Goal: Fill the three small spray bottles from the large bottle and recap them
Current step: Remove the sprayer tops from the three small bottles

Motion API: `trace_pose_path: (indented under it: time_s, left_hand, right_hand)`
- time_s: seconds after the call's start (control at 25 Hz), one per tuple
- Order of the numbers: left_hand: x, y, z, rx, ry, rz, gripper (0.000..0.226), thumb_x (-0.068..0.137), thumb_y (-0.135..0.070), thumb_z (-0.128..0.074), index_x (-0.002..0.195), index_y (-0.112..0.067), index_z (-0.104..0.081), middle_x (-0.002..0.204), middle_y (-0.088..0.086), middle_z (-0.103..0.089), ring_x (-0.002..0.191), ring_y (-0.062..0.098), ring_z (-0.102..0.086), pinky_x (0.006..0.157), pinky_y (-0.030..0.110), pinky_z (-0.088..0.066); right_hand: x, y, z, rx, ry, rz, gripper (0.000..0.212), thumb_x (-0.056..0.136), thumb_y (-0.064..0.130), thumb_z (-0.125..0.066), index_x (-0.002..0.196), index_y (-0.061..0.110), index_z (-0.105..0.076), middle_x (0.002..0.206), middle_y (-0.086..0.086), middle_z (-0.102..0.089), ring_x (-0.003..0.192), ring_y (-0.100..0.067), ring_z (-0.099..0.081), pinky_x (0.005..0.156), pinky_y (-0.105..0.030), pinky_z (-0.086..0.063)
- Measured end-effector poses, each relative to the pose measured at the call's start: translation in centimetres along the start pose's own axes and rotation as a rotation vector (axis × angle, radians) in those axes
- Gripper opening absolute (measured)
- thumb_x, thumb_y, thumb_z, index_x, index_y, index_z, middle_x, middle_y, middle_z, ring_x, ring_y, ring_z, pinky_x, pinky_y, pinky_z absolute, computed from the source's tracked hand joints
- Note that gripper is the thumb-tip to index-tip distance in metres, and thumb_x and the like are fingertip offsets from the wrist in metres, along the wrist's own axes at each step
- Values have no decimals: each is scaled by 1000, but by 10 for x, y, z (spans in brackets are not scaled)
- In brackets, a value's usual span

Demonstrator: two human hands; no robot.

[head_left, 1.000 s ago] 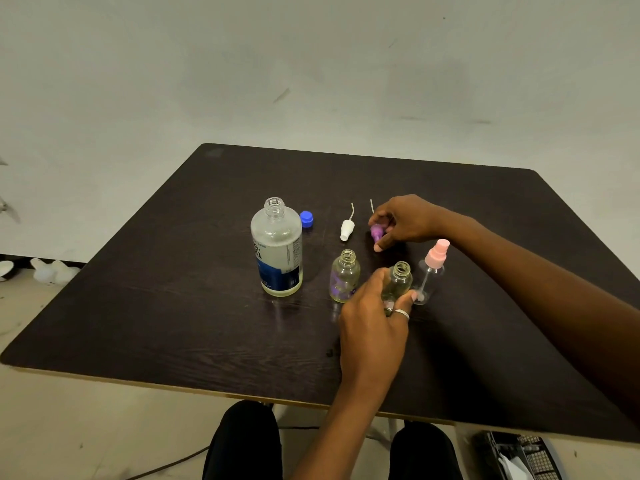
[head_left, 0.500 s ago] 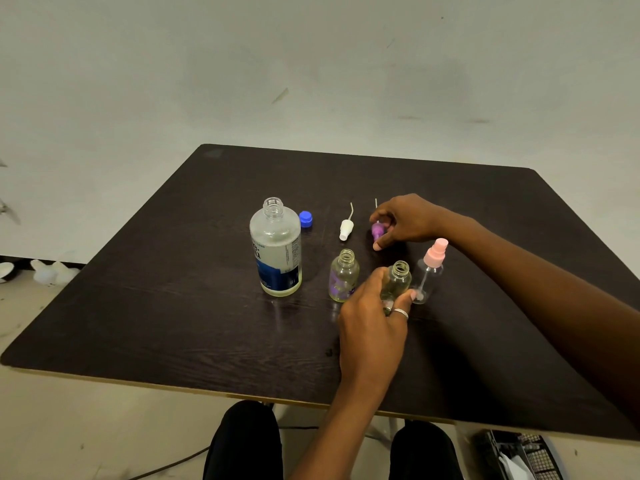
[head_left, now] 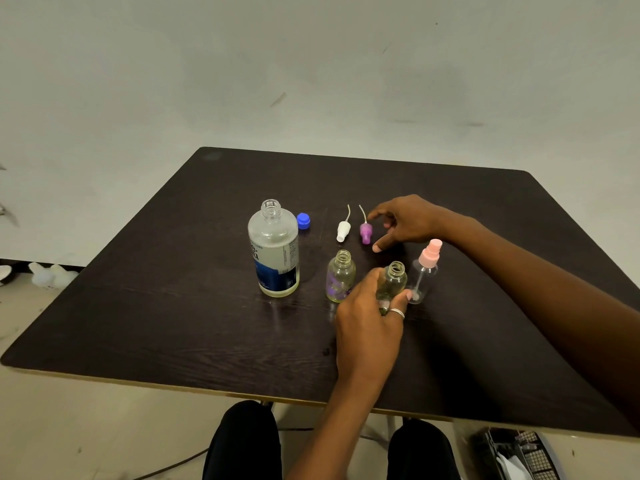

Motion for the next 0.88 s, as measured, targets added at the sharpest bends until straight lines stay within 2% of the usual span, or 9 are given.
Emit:
trace_pose_path:
  time_s: [0.12, 0.24, 0.36, 0.48, 0.6, 0.68, 0.8, 0.88]
  left_hand:
    - [0, 3, 0, 16, -7, 21, 41, 85, -37, -76, 122, -27, -63, 112, -12, -70, 102, -1, -65, 88, 24, -56]
    - [-1, 3, 1, 18, -13, 25, 43, 84, -36, -77, 124, -26, -63, 114, -11, -70, 103, -1, -65, 89, 24, -56]
    - [-1, 3, 1, 15, -6, 27, 43, 85, -36, -77, 124, -27, -62, 113, -13, -70, 102, -2, -65, 89, 24, -56]
    - [-1, 2, 1, 17, -1, 32, 47, 84, -37, -77, 127, -27, -61, 113, -14, -69, 103, -2, -64, 90, 22, -55]
    - [-1, 0, 2, 32, -11, 16, 47, 80, -37, -80, 123, -27, -63, 108, -16, -69, 99, -2, -65, 87, 20, -54]
    - [-2, -2, 2, 65, -21, 1, 53, 77, -41, -82, 124, -26, -62, 108, -15, -70, 99, 0, -65, 87, 22, -55]
    - [-10, -3, 4, 115, -32, 23, 76, 77, -46, -81, 141, -19, -52, 128, -3, -66, 118, 9, -62, 98, 29, -53]
    - [-22, -15, 10, 121, -68, -8, 77, 80, -41, -80, 145, -17, -47, 138, 1, -60, 128, 11, -56, 105, 25, -47]
  right_hand:
    - [-12, -5, 10, 29, -29, -22, 66, 74, 52, -74, 130, 21, -56, 108, -1, -65, 97, -15, -61, 76, -23, -42]
    - [-40, -1, 37, 83, -98, -4, 51, 80, 54, -66, 119, 22, -66, 108, 2, -69, 97, -10, -62, 83, -25, -48]
    - [-76, 4, 65, 213, -128, 1, 40, 85, 56, -58, 110, 26, -70, 103, 10, -71, 90, -5, -66, 82, -30, -55]
    - [-113, 15, 80, 302, -82, -12, 41, 82, 62, -56, 107, 32, -70, 99, 15, -71, 91, -7, -67, 78, -31, -58]
    - [-135, 34, 76, 136, 6, 14, 46, 78, 63, -60, 114, 35, -67, 103, 19, -69, 95, 0, -64, 83, -23, -51]
    - [-139, 39, 67, -2, 23, 6, 49, 80, 58, -64, 121, 32, -63, 107, 16, -68, 95, -1, -62, 87, -24, -50]
    - [-136, 43, 51, -77, 7, -1, 40, 85, 42, -67, 120, 23, -64, 110, 8, -68, 93, -6, -62, 84, -24, -50]
    - [-135, 44, 48, -93, -29, 7, 30, 86, 34, -67, 114, 20, -68, 106, 5, -69, 89, -7, -62, 78, -20, -48]
Point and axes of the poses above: each hand's wrist, its own x-axis towards the middle knuckle, its own z-axis out of the back of the hand, y = z × x, the point moved 9 cm from there along x, towards the middle knuckle
